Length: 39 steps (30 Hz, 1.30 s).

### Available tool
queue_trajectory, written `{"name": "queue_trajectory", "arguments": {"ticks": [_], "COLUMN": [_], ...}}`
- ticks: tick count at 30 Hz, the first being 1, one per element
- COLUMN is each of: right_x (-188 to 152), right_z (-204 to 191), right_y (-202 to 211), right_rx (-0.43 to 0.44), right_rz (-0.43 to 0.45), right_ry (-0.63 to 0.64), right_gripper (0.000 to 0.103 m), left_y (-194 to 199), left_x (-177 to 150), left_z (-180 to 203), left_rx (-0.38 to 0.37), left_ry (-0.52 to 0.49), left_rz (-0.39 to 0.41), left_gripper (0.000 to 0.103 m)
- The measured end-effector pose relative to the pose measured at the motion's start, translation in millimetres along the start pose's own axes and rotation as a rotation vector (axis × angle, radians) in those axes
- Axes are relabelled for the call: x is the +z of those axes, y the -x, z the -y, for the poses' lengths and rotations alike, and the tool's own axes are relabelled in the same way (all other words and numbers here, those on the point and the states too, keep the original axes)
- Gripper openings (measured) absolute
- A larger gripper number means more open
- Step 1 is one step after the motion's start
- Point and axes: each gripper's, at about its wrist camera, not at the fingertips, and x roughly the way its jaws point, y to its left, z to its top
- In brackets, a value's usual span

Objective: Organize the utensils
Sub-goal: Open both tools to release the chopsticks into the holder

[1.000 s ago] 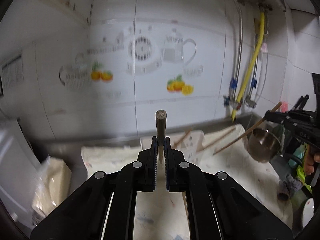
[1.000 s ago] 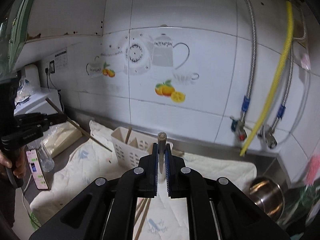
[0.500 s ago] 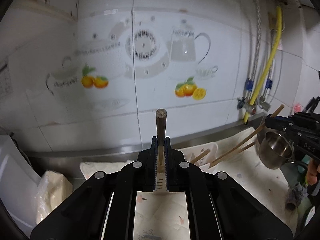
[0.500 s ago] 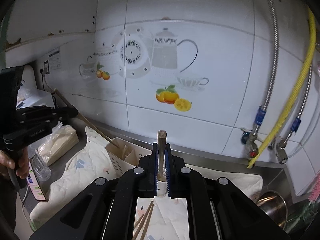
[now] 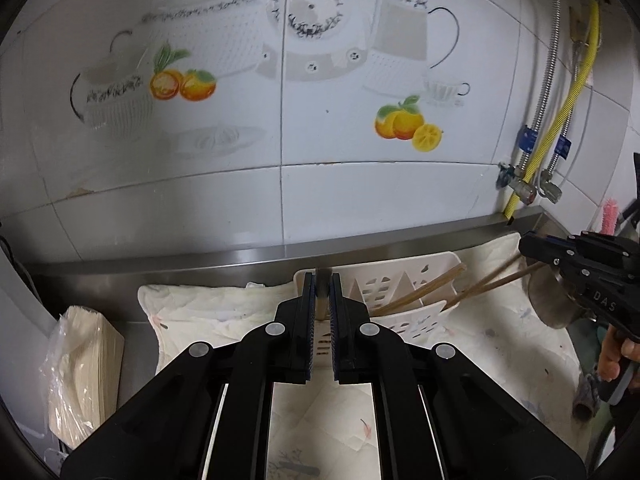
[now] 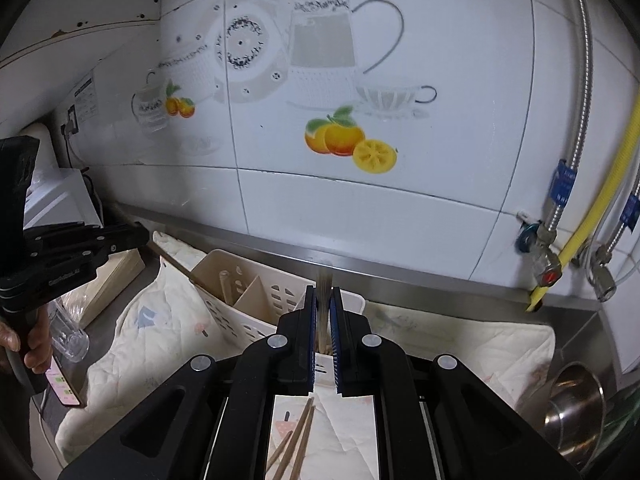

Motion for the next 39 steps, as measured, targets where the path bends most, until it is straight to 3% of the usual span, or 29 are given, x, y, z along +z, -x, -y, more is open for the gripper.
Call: {"name": "queue_trajectory", "arguments": {"ticks": [4, 10, 18, 24, 39], "right_x": [0.3, -1.4, -30.4, -77.6, -196.2], "right_z": [2.9, 4.3, -4.6, -17.6, -40.2], "right_y": [-1.2, 15.7, 48.5, 55.8, 39.3], "right_rx": [0.001, -0.014, -0.022, -0.011, -0.019], "right_rz": [0.006, 0.044, 0.085, 0.055, -0.086], "right_ry": [-0.015, -0.017, -0.012, -0.009, -0.041], "right_gripper": [0.011, 0.028, 0.049, 0.052, 0.052], "left_y": [1.1, 17.6, 54.6, 66.4, 53.2], "left_x": [0.4, -1.6, -27.9, -67.2, -159.5], "left_z": [-1.2, -1.1, 2.6, 8.0, 20.6], "left_rx": [0.0, 0.011, 0.016, 0.003, -0.043], "left_ry": [0.006, 0.016, 0.012, 0.022, 0.08], "left_rz": [0.004, 0.041, 0.088, 0.078, -0.027], "left_gripper": [0.009, 0.033, 0.042, 0.045, 0.048]}}
